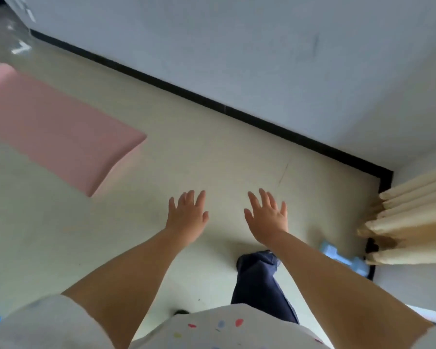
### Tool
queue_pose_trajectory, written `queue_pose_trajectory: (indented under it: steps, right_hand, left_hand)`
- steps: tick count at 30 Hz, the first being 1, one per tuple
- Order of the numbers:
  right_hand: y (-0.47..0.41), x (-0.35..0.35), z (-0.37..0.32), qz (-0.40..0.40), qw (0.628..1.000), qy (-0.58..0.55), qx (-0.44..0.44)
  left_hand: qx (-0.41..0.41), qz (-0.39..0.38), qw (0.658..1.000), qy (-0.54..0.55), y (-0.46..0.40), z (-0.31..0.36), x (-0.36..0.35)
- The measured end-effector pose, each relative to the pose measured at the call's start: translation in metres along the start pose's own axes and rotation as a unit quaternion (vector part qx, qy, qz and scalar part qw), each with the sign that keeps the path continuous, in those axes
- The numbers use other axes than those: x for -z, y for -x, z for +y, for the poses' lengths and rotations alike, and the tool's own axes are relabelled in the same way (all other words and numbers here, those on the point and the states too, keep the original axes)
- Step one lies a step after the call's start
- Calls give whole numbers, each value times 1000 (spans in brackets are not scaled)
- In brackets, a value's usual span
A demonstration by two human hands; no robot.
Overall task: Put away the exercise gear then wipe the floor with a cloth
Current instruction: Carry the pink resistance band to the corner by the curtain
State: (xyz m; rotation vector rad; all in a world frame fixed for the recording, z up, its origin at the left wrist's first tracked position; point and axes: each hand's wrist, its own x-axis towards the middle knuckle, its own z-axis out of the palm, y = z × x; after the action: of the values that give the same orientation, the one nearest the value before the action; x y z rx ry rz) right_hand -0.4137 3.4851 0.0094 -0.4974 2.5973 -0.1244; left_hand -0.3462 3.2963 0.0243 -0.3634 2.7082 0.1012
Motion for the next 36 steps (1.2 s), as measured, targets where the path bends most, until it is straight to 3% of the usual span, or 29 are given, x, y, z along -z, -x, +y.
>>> queue_pose_trajectory:
  steps: [6,13,18,23,30,33,36]
  right_hand:
    - [50,-51,-147,-59,983,87,152]
    - [69,-75,-296,-74,936,138,316]
    - [40,-79,-352,-95,905,203,361]
    - [-40,-66,-425,-90,895,228,373]
    - [-127,-36,-541,-111,855,285,419]
    - [-147,-35,-595,-118,855,285,417]
    - [-162,-43,-658,-132,828,303,454]
  left_hand:
    - [134,-20,990,33,139,-130,-43]
    - [323,-34,939,113,231,-248,-81]
    - [357,-45,918,165,216,-289,-94]
    - [331,-27,928,168,148,-352,-75]
    - [440,17,860,258,95,-462,-36]
    - [473,-6,842,258,99,-501,-34]
    - [504,-40,822,262,103,-551,-41]
